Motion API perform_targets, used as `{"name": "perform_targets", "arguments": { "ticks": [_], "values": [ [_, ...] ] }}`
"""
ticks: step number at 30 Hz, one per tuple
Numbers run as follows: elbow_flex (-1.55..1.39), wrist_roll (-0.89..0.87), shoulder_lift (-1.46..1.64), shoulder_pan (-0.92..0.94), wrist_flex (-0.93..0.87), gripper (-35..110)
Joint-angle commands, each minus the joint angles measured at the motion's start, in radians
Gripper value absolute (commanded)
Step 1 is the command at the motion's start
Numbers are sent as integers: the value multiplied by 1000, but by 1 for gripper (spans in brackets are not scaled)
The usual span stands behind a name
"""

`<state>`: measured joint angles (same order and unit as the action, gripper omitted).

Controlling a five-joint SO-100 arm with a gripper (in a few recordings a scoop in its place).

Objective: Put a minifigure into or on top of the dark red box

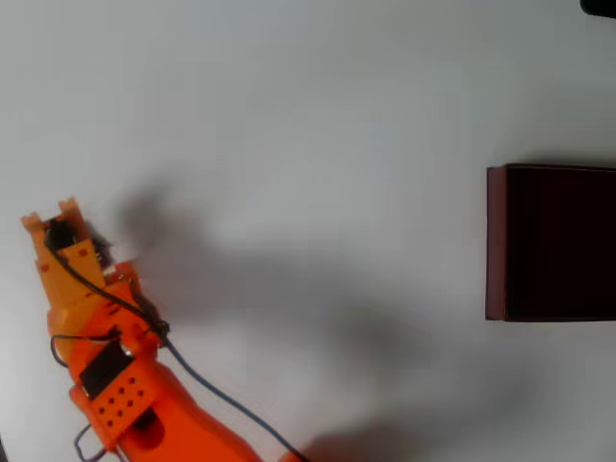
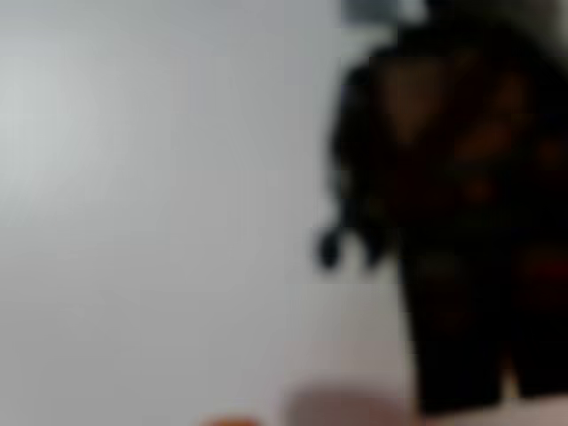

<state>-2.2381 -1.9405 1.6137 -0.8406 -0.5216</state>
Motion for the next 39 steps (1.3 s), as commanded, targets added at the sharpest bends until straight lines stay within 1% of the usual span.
{"name": "perform_targets", "arguments": {
  "ticks": [1,18,28,39],
  "values": [
    [28,35,-14,-18,15,20],
    [32,232,-48,54,120,20],
    [43,218,-54,43,124,20],
    [54,216,-60,41,124,15]
  ]
}}
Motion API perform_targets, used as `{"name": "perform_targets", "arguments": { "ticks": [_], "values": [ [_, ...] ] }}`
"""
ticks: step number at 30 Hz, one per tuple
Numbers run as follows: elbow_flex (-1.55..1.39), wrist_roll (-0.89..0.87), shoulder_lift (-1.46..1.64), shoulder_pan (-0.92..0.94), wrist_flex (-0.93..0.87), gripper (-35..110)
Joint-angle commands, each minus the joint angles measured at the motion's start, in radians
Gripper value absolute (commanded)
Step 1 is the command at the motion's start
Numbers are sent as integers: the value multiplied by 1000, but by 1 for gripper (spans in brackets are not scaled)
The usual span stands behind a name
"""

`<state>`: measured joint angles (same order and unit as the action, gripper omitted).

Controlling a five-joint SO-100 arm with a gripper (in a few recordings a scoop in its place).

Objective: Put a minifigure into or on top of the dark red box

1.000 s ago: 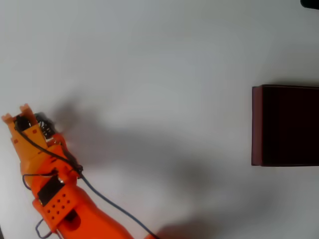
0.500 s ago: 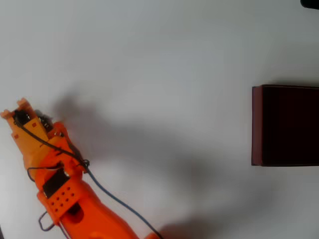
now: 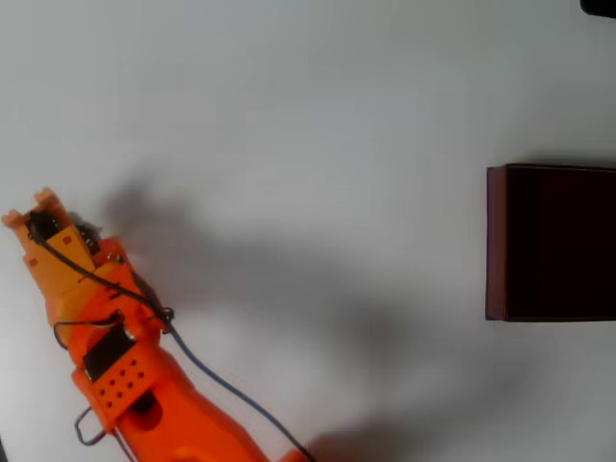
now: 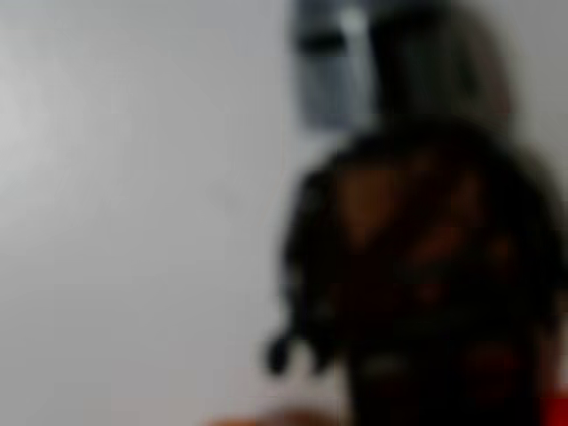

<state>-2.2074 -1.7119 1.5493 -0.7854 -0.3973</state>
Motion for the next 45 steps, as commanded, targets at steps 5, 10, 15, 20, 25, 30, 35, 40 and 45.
{"name": "perform_targets", "arguments": {
  "ticks": [5,10,15,20,25,30,35,40,45],
  "values": [
    [34,-2,-3,-14,0,14],
    [34,8,-5,-11,3,8],
    [28,18,-5,-9,14,0],
    [25,34,-3,-9,23,0],
    [18,110,129,21,-127,0],
    [97,371,466,149,-569,0],
    [67,614,962,437,-913,0],
    [40,830,1341,887,-1129,1],
    [49,979,1292,1131,-1075,1]
  ]
}}
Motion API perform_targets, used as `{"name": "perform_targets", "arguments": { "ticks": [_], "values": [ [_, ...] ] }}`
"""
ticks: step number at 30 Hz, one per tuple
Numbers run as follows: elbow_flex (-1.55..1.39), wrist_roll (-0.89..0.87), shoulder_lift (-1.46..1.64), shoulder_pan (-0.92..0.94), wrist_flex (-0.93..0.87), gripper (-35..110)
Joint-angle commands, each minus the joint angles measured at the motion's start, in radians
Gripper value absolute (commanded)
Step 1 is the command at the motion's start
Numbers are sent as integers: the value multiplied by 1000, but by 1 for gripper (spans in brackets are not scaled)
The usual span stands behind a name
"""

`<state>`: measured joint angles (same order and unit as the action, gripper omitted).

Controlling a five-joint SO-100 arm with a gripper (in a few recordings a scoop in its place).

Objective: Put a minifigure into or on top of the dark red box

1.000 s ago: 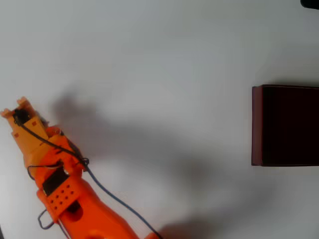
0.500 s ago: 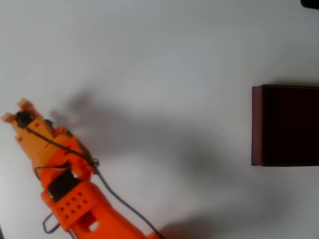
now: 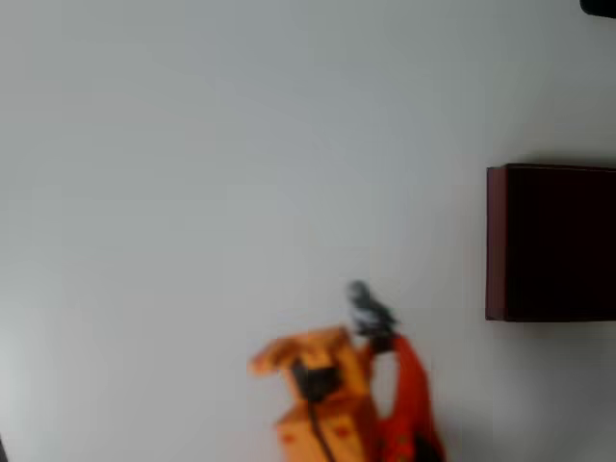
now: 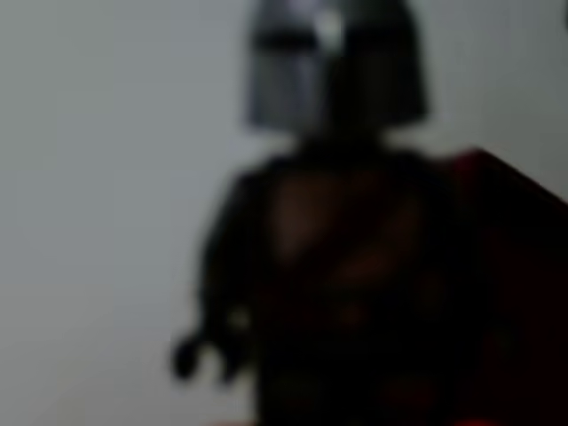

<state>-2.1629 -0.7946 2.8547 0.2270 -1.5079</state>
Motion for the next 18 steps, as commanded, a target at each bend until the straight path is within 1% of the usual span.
{"name": "perform_targets", "arguments": {
  "ticks": [1,7,11,14,18],
  "values": [
    [0,66,-43,144,61,1],
    [-48,114,-244,341,284,2],
    [3,141,-523,449,453,3],
    [75,143,-747,523,541,4],
    [135,138,-968,607,649,6]
  ]
}}
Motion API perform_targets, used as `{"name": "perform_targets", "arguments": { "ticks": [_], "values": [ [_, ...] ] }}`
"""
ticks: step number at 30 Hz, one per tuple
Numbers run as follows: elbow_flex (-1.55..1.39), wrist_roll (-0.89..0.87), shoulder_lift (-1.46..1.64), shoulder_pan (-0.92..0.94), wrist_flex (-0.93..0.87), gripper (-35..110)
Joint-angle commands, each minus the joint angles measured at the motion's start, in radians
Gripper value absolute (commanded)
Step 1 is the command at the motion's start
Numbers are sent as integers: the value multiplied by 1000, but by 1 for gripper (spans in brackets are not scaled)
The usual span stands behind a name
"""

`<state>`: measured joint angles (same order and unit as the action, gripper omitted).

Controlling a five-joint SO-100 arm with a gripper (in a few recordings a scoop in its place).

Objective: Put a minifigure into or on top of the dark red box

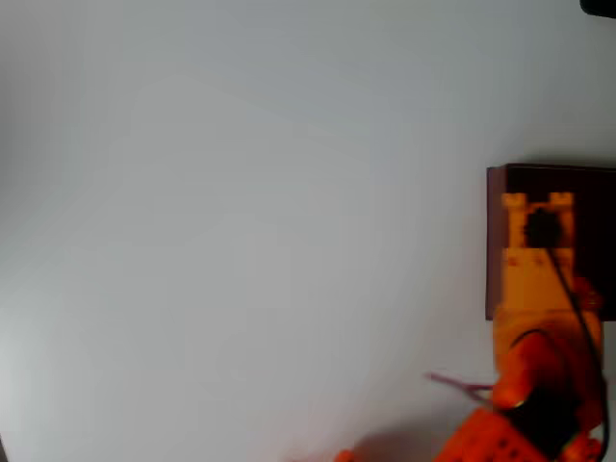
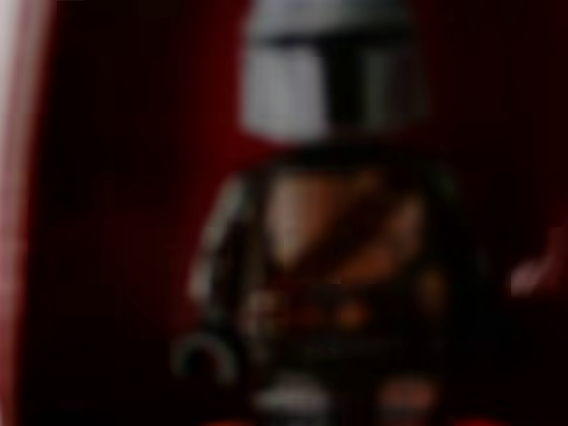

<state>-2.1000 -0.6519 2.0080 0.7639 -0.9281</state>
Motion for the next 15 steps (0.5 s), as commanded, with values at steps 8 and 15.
{"name": "perform_targets", "arguments": {
  "ticks": [8,15],
  "values": [
    [206,32,-357,86,77,18],
    [64,144,-46,-25,-17,17]
  ]
}}
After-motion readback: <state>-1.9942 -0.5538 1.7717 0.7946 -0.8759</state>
